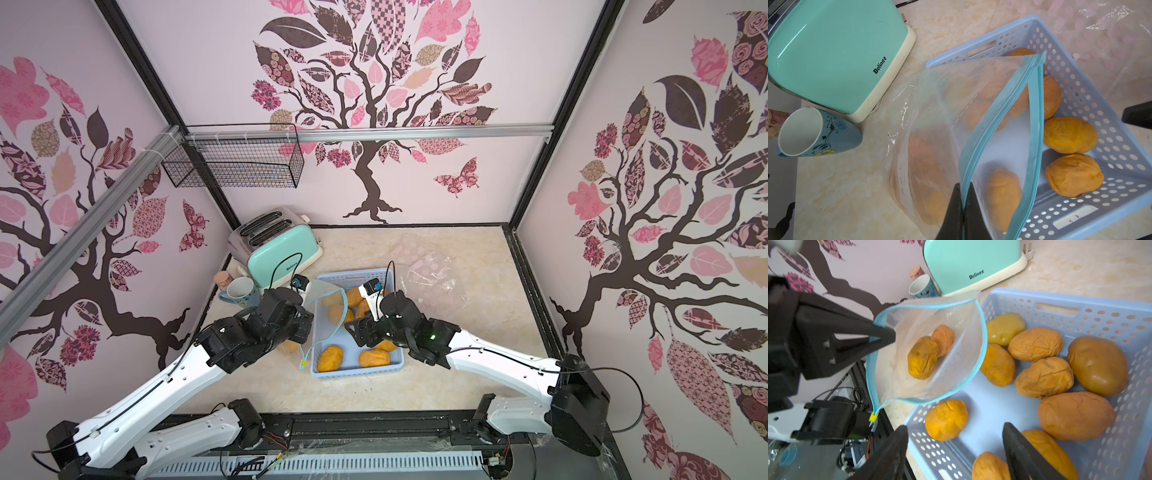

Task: Put the potatoes into a zipper bag and zip it
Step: Place the potato into the zipper food storage bag, then pick up the potato from the basket.

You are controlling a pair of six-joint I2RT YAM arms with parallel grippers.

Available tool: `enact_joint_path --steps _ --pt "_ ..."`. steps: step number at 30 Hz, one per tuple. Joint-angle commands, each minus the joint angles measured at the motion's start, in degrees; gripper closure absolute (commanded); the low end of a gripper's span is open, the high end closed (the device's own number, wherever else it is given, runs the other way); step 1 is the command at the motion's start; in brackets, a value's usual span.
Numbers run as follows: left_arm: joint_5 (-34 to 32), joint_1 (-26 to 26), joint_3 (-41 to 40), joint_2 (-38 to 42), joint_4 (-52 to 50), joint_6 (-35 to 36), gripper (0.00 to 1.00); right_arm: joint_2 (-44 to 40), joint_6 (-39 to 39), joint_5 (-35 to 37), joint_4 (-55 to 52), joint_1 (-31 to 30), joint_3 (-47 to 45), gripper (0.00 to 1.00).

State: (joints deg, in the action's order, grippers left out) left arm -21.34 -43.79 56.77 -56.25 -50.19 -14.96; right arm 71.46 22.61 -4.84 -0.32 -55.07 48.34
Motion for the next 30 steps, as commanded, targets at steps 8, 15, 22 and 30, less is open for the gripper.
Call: enact_joint_path --steps 8,15,22,30 --pt "0.3 0.2 -1.6 0.2 0.7 0.3 1.0 6.9 -3.3 2.2 -10.2 -0.3 1.8 0.23" --pt "0.3 0.2 -1.6 0.4 0.8 0.3 1.0 11.6 -3.0 6.4 -13.2 1.7 6.0 0.23" --pt "0.2 0.2 -1.7 0.3 0.8 0.4 1.0 21.4 -2.3 4.2 -13.8 8.2 15.4 0.26" --pt "0.3 0.1 -1.8 0.2 0.9 0.4 1.0 32.2 -4.0 6.0 -14.4 10.3 26.9 0.26"
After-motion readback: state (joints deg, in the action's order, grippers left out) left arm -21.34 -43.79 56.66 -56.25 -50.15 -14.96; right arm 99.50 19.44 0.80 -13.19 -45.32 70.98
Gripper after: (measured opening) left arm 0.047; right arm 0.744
